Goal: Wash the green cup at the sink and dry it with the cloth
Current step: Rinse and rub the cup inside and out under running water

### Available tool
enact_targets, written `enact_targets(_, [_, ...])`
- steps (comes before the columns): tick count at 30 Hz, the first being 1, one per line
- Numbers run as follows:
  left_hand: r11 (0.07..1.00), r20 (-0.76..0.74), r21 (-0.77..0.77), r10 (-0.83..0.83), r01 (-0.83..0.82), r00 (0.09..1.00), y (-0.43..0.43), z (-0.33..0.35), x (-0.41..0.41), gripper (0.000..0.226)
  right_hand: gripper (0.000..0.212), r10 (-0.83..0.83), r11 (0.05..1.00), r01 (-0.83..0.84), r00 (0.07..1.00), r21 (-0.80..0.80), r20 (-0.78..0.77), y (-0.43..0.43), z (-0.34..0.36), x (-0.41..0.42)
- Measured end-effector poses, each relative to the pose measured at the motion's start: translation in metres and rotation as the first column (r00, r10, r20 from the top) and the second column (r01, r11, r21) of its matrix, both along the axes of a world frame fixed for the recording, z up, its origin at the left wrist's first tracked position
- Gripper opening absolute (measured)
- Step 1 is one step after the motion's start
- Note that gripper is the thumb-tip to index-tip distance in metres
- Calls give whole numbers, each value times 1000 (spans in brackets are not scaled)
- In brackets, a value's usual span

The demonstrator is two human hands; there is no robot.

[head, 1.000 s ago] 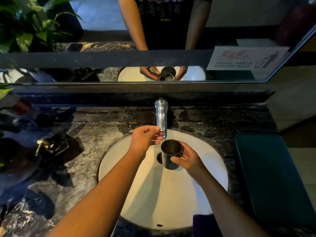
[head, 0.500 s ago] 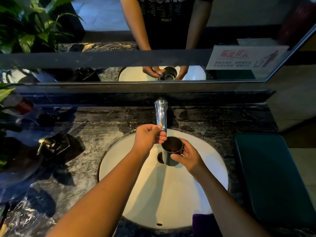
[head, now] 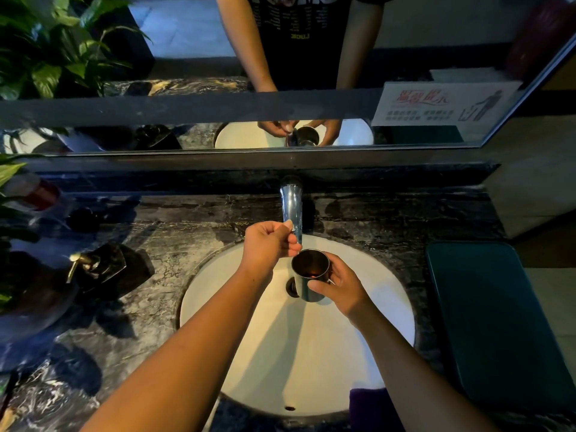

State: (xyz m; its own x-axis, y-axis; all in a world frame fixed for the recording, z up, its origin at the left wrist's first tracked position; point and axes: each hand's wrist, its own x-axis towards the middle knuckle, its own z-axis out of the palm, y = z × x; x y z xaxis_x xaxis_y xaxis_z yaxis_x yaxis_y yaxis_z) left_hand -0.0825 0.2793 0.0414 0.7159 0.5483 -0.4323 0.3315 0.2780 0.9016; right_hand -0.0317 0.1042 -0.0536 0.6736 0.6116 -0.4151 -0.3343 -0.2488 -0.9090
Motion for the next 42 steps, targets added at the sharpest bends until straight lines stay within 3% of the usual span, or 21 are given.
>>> enact_targets(12, [999, 78, 24, -30, 28, 997, 3, 0, 1, 28, 55, 31, 999, -30, 999, -25, 11, 9, -4, 2])
enact_targets(23, [975, 68, 213, -79, 62, 995, 7, -13, -9, 22, 57, 77, 996, -78, 997, -38, -6, 13, -5, 4])
enact_targets(30, [967, -11, 245, 71, -66, 997, 0, -51, -47, 15, 58, 70, 992, -64, 996, -107, 58, 15, -1, 3])
enact_targets(33, [991, -76, 129, 47, -37, 996, -4, -72, -60, 25, 64, 79, 986, -65, 993, -156, 85, 19, 0, 7])
enact_targets(38, [974, -81, -223, -63, 44, 995, -11, -90, -63, 49, 53, 153, 966, -129, 984, -223, 96, 22, 4, 12])
enact_targets(42, [917, 59, -384, -91, 107, 994, -13, -92, -57, 29, 50, 190, 955, -156, 975, -253, 113, 23, 3, 15])
